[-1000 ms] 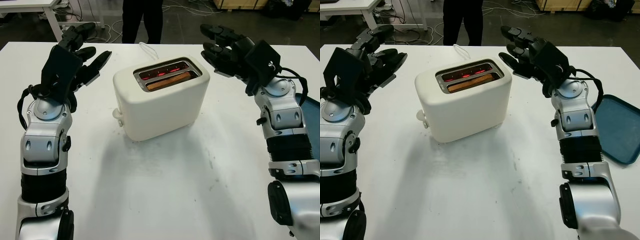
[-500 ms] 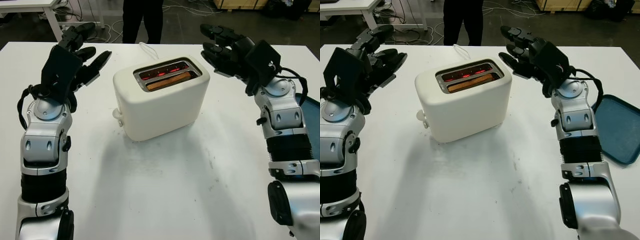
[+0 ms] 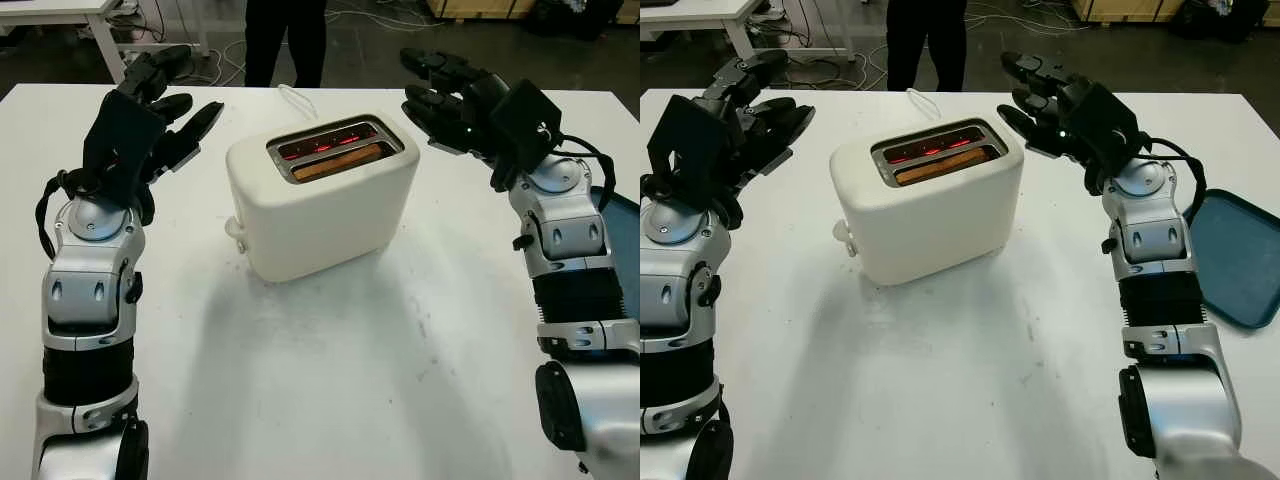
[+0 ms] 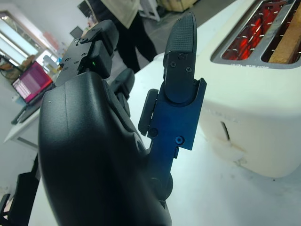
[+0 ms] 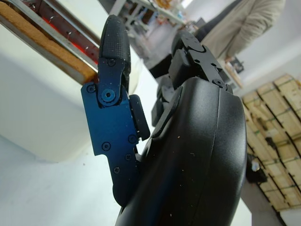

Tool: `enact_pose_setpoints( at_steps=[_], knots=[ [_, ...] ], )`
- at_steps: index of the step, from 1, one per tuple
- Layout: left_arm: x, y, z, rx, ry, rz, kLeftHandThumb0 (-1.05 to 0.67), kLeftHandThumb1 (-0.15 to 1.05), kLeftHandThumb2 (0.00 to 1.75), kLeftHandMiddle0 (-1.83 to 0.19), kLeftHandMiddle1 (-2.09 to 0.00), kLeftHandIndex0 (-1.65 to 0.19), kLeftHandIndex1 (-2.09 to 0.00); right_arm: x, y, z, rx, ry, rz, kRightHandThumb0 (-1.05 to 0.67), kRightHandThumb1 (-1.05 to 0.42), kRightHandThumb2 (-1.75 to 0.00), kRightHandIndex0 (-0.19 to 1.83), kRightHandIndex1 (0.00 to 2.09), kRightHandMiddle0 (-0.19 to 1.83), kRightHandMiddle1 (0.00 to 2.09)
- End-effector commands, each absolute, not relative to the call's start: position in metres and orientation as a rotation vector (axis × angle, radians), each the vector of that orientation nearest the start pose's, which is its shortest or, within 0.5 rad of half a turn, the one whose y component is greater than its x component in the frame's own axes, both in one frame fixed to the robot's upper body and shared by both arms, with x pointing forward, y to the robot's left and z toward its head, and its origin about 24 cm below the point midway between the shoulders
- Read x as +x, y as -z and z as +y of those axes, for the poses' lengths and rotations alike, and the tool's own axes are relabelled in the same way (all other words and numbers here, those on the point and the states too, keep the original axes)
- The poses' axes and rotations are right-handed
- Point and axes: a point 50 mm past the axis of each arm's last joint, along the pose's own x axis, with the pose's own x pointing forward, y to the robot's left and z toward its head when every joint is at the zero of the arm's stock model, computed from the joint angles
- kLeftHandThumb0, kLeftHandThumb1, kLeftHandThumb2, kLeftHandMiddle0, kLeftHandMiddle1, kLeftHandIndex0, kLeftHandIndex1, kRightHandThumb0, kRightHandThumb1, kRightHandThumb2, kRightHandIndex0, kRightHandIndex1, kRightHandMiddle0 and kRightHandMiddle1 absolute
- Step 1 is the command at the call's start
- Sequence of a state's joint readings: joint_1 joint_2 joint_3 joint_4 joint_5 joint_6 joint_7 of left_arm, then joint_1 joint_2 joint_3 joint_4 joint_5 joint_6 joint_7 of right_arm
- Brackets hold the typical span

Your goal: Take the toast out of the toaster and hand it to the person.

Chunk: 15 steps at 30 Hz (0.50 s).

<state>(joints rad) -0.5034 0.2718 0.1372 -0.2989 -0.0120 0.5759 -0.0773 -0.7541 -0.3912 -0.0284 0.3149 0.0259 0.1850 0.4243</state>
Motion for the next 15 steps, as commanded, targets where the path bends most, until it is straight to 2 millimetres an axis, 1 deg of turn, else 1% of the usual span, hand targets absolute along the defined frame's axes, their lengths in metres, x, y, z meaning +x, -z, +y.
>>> enact_pose_setpoints(
  at_steps=[1, 15],
  knots=[
    [0.3082, -0.2097, 0.1853, 0.223, -0.005, -0.240, -0.57, 0.92, 0.14, 0.00, -0.71, -0.14, -0.38, 0.3673, -0.2016, -0.1764, -0.381, -0.372, -0.211, -0.63, -0.92, -0.41, 0.23, 0.02, 0.25, 0.00],
    [0.3091, -0.2112, 0.1843, 0.231, 0.000, -0.249, -0.58, 0.92, 0.13, 0.00, -0.71, -0.15, -0.39, 0.3677, -0.2023, -0.1771, -0.393, -0.378, -0.214, -0.64, -0.92, -0.41, 0.22, 0.02, 0.25, 0.00]
  ],
)
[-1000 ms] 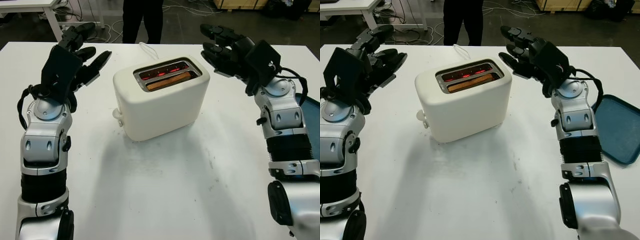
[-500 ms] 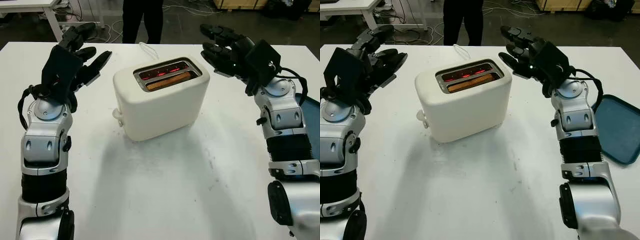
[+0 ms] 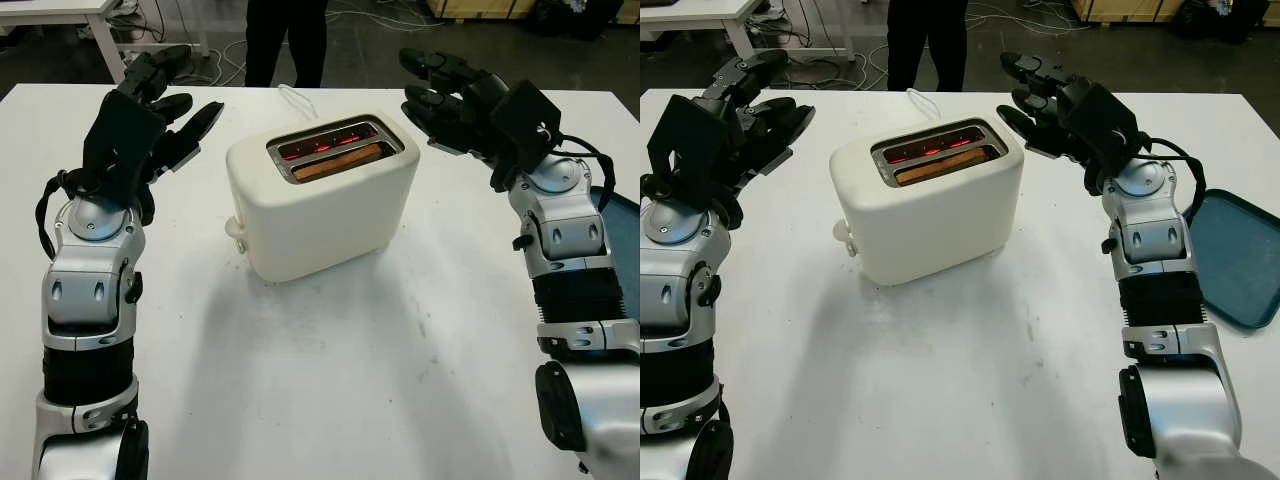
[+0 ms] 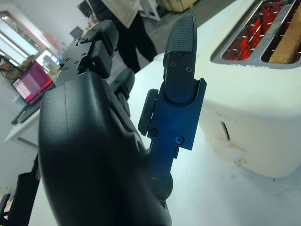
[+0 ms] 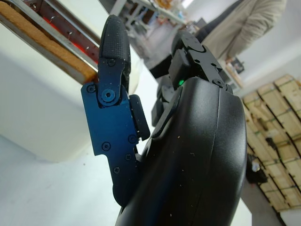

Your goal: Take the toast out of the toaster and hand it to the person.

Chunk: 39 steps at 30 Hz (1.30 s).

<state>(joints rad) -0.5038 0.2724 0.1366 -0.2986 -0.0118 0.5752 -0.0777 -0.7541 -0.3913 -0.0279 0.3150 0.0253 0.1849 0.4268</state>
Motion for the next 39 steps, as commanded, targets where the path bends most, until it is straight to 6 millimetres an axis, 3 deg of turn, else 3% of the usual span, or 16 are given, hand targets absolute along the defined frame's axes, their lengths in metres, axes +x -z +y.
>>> enact_pose_setpoints(
  at_steps=[1, 12, 39],
  knots=[
    [0.309, -0.211, 0.184, 0.233, -0.001, -0.251, -0.58, 0.92, 0.13, 0.00, -0.71, -0.15, -0.39, 0.368, -0.202, -0.177, -0.398, -0.378, -0.216, -0.64, -0.92, -0.42, 0.23, 0.02, 0.25, 0.00],
    [0.310, -0.212, 0.184, 0.227, 0.008, -0.259, -0.57, 0.92, 0.14, 0.00, -0.77, -0.15, -0.40, 0.368, -0.200, -0.177, -0.360, -0.377, -0.205, -0.65, -0.92, -0.39, 0.22, 0.02, 0.25, 0.00],
    [0.309, -0.210, 0.184, 0.215, 0.002, -0.247, -0.56, 0.92, 0.14, 0.00, -0.68, -0.13, -0.40, 0.364, -0.192, -0.175, -0.390, -0.320, -0.233, -0.65, -0.92, -0.45, 0.26, 0.04, 0.27, 0.02]
  ],
)
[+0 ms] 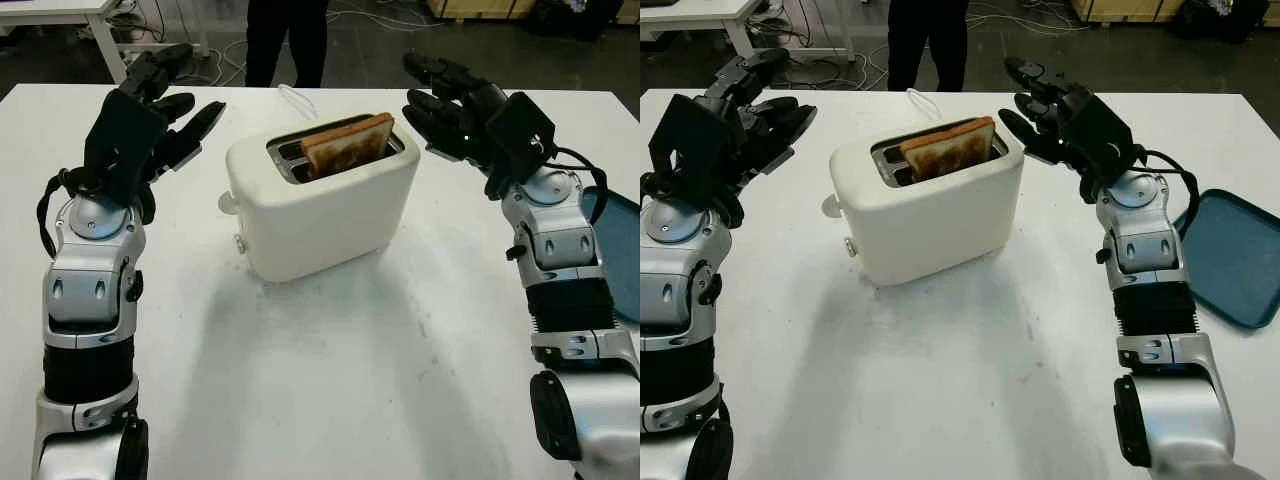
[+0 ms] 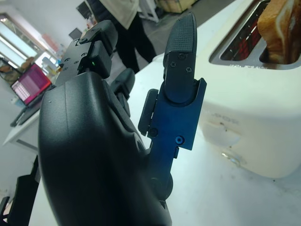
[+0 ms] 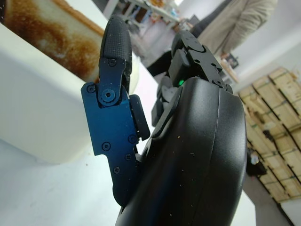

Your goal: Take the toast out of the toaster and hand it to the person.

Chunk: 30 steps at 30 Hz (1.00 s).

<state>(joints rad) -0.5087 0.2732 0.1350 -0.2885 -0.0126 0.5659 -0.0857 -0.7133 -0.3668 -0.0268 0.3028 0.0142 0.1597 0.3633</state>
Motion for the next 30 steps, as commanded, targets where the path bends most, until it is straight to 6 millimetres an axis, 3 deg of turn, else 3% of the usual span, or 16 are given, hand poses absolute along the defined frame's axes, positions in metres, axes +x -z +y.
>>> enact_pose_setpoints(
  at_steps=[1, 4, 9, 14, 20, 23, 25, 30],
  knots=[
    [0.309, -0.210, 0.184, 0.213, 0.002, -0.246, -0.56, 0.92, 0.14, 0.00, -0.68, -0.13, -0.40, 0.365, -0.192, -0.176, -0.406, -0.315, -0.241, -0.66, -0.92, -0.44, 0.27, 0.04, 0.28, 0.02],
    [0.308, -0.210, 0.185, 0.218, 0.000, -0.244, -0.56, 0.92, 0.14, 0.00, -0.69, -0.13, -0.40, 0.368, -0.196, -0.180, -0.443, -0.273, -0.280, -0.69, -0.92, -0.35, 0.32, 0.07, 0.33, 0.04],
    [0.308, -0.210, 0.185, 0.212, -0.004, -0.238, -0.57, 0.92, 0.13, 0.00, -0.72, -0.14, -0.40, 0.379, -0.214, -0.187, -0.361, -0.260, -0.369, -0.63, -0.85, -0.04, 0.37, 0.08, 0.38, 0.05],
    [0.308, -0.210, 0.185, 0.211, -0.002, -0.237, -0.57, 0.92, 0.13, 0.00, -0.71, -0.13, -0.40, 0.384, -0.241, -0.185, -0.451, -0.258, -0.496, -0.61, -0.70, 0.00, 0.62, 0.22, 0.61, 0.15],
    [0.308, -0.209, 0.184, 0.214, -0.004, -0.239, -0.57, 0.92, 0.13, 0.00, -0.70, -0.13, -0.40, 0.383, -0.274, -0.159, -0.770, -0.341, -0.604, -0.77, -0.66, 0.00, 0.81, 0.38, 0.79, 0.18],
    [0.308, -0.209, 0.184, 0.223, -0.008, -0.239, -0.57, 0.92, 0.13, 0.00, -0.70, -0.13, -0.40, 0.381, -0.280, -0.142, -0.904, -0.405, -0.650, -0.76, -0.65, 0.00, 0.62, 0.73, 0.80, 0.17],
    [0.308, -0.208, 0.184, 0.229, -0.009, -0.239, -0.57, 0.92, 0.13, 0.00, -0.71, -0.14, -0.41, 0.379, -0.281, -0.132, -1.001, -0.431, -0.661, -0.77, -0.65, 0.00, 0.56, 0.83, 0.81, 0.18],
    [0.307, -0.207, 0.186, 0.227, -0.015, -0.236, -0.58, 0.92, 0.13, 0.00, -0.73, -0.15, -0.41, 0.377, -0.276, -0.112, -1.155, -0.506, -0.664, -0.71, -0.62, -0.01, 0.59, 0.71, 0.83, 0.12]
  ],
)
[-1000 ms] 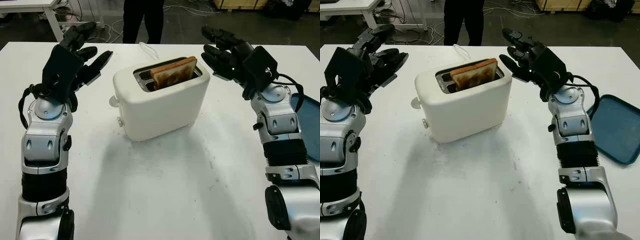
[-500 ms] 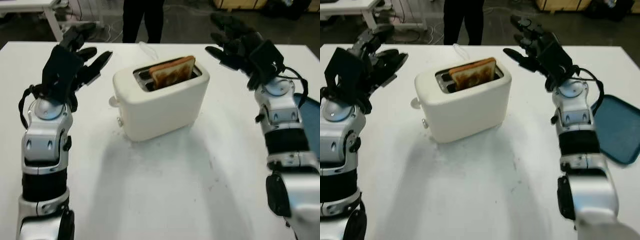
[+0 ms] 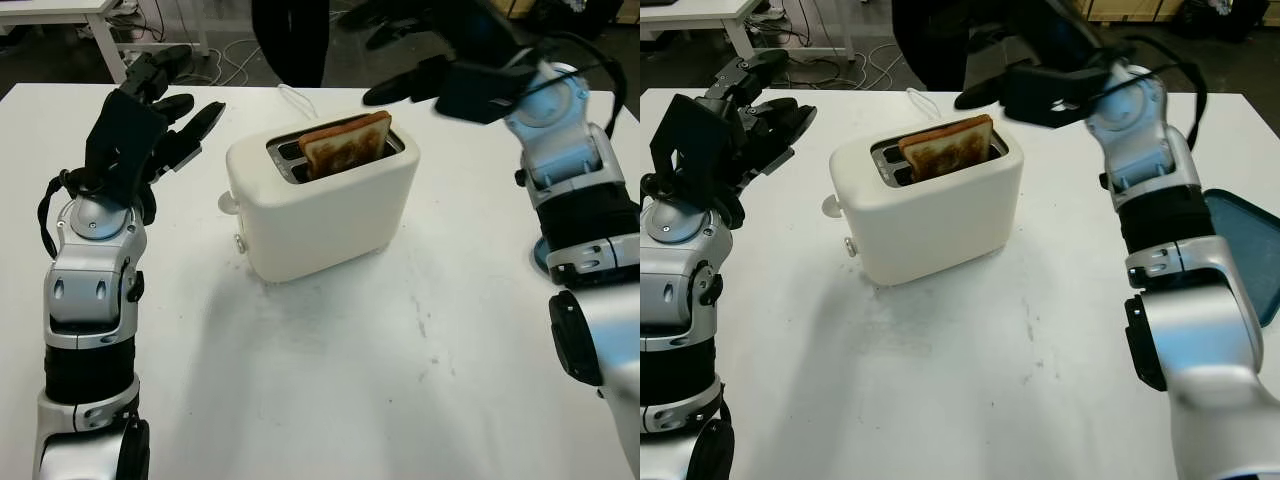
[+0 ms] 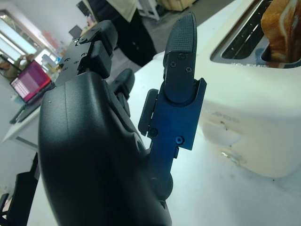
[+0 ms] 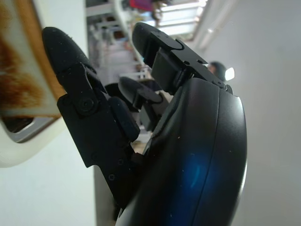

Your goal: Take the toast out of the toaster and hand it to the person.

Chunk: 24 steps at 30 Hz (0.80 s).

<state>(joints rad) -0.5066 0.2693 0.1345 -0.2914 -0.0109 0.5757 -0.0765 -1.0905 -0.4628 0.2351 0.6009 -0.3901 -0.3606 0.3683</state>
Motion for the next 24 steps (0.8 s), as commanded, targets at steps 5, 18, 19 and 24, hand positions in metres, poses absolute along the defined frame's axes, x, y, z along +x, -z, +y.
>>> enact_pose_setpoints(
  at_steps=[5, 18, 19, 24],
  knots=[
    [0.307, -0.207, 0.186, 0.239, -0.021, -0.236, -0.57, 0.92, 0.13, 0.00, -0.75, -0.15, -0.42, 0.376, -0.267, -0.098, -1.265, -0.570, -0.655, -0.76, -0.63, -0.01, 0.57, 0.68, 0.82, 0.10],
    [0.307, -0.207, 0.186, 0.234, -0.017, -0.237, -0.56, 0.92, 0.14, 0.00, -0.75, -0.15, -0.42, 0.380, -0.247, -0.091, -1.380, -0.634, -0.628, -0.71, -0.62, 0.00, 0.62, 0.72, 0.86, 0.09],
    [0.307, -0.207, 0.186, 0.234, -0.016, -0.237, -0.56, 0.92, 0.14, 0.00, -0.75, -0.14, -0.42, 0.380, -0.245, -0.091, -1.390, -0.636, -0.630, -0.71, -0.63, 0.00, 0.62, 0.73, 0.87, 0.09],
    [0.307, -0.207, 0.185, 0.227, -0.018, -0.233, -0.56, 0.92, 0.13, 0.00, -0.75, -0.14, -0.42, 0.380, -0.237, -0.093, -1.436, -0.637, -0.634, -0.59, -0.66, -0.01, 0.67, 0.78, 0.93, 0.11]
  ],
)
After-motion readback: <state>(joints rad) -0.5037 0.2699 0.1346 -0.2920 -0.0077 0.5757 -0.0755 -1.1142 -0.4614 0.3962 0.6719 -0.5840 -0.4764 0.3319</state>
